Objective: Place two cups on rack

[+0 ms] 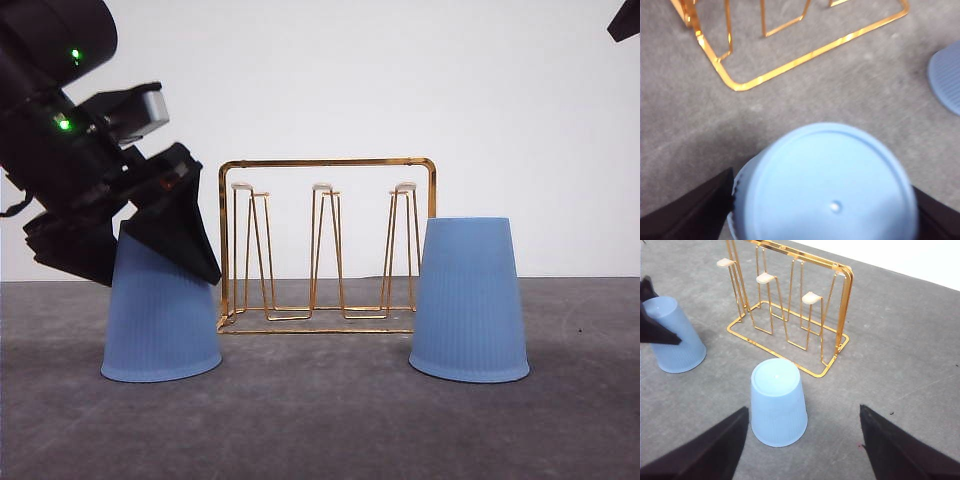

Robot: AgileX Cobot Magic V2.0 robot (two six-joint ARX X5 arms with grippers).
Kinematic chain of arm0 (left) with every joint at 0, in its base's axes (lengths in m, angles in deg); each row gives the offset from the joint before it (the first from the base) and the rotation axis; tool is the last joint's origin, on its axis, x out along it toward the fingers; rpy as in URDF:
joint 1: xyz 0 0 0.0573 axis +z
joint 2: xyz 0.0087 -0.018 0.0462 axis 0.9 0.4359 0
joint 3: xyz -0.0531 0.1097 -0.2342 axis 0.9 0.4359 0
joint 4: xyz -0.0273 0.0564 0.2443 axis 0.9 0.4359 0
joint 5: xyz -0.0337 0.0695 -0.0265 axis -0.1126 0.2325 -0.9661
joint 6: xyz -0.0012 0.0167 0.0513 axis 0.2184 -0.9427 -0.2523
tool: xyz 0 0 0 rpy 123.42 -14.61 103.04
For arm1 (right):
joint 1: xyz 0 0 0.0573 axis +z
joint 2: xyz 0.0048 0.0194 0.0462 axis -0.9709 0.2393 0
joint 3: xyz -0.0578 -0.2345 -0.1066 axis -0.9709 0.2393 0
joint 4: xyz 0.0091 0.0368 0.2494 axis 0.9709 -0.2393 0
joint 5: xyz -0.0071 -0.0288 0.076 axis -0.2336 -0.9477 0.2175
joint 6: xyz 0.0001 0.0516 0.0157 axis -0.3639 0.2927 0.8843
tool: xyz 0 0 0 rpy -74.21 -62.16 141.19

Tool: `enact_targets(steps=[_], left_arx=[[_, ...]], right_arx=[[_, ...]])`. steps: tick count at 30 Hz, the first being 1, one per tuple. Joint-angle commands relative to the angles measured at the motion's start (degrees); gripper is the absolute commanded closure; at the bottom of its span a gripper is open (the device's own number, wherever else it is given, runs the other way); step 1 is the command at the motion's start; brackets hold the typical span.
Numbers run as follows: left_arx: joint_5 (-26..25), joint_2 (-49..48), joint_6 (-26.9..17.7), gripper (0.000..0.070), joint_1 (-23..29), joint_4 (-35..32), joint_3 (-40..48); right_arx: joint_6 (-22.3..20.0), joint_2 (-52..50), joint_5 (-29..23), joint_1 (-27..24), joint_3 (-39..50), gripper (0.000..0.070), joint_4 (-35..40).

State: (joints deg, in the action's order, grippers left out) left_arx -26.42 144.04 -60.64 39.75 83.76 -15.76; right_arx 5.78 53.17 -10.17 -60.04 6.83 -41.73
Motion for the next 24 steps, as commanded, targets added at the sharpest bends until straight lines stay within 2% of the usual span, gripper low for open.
enact_targets(steps=[1, 5, 7, 11, 14, 20, 24], left_arx=[[0.1, 0.9, 0.0, 0.0177, -0.4, -0.5, -1.1], [0.1, 0.6, 0.0, 0.0357, -0.4, -0.1, -1.2], [0.1, 0.2, 0.1, 0.0392, -0.4, 0.1, -1.5], [0.1, -1.4, 2.3, 0.0394, -0.4, 0.6, -2.7], [0.2, -2.6, 3.3, 0.0394, -0.4, 3.7, -5.3], [2.2, -2.9, 3.3, 0.0394, -0.5, 17.9, -15.3], [5.0, -2.9, 3.5, 0.0393, -0.5, 24.6, -22.4]], right_arx=[[-0.2, 0.2, 0.1, 0.3, -0.5, 0.0247, 0.6], [-0.2, 0.2, 0.1, 0.3, -0.5, 0.0247, 0.6], [-0.2, 0.2, 0.1, 0.3, -0.5, 0.0247, 0.6], [-0.2, 0.2, 0.1, 0.3, -0.5, 0.0247, 0.6], [-0.2, 0.2, 0.1, 0.3, -0.5, 0.0247, 0.6], [-0.2, 0.2, 0.1, 0.3, -0.5, 0.0247, 0.6], [-0.2, 0.2, 0.1, 0.3, -0.5, 0.0247, 0.6]])
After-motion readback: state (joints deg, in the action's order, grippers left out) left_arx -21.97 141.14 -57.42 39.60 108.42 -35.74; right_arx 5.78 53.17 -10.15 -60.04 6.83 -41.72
